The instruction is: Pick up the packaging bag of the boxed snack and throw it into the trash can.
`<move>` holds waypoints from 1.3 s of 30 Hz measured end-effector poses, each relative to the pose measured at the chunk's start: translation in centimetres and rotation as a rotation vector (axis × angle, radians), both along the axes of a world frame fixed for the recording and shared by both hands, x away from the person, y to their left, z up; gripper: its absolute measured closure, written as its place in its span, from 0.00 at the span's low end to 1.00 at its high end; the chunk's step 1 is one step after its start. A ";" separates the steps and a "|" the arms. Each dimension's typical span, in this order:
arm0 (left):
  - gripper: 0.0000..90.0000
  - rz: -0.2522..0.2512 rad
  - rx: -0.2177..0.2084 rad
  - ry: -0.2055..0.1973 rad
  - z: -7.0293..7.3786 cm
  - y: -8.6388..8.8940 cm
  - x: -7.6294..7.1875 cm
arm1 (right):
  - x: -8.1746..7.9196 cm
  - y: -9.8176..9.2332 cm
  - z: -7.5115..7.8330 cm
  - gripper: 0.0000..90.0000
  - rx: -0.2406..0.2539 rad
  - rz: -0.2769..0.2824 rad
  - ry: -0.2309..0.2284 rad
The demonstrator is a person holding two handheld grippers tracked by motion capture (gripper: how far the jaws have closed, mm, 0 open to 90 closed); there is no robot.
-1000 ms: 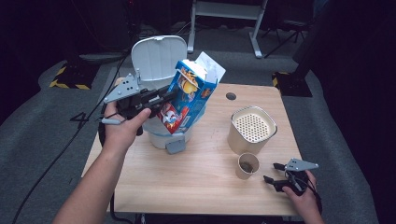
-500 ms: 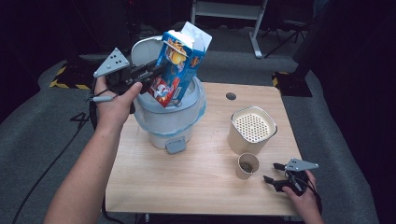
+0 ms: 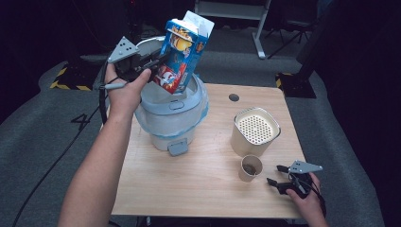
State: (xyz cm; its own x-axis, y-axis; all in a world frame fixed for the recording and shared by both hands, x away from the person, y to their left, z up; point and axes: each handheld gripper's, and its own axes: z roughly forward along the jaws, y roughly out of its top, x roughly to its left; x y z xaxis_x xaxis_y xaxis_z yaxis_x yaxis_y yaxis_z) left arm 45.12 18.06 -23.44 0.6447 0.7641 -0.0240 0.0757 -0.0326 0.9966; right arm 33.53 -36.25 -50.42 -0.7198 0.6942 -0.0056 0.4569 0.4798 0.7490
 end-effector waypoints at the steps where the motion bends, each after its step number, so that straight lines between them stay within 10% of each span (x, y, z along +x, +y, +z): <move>1: 0.84 0.012 -0.002 0.003 -0.2 -0.2 0.3 | 0.0 0.0 0.0 0.29 0.000 0.000 0.000; 12: 0.84 0.085 -0.001 0.021 -1.2 -0.3 1.6 | 0.0 0.0 0.0 0.29 0.000 0.000 0.000; 39: 0.84 0.133 0.203 0.092 -2.3 -1.4 1.7 | 0.0 0.0 0.0 0.29 -0.001 0.001 0.000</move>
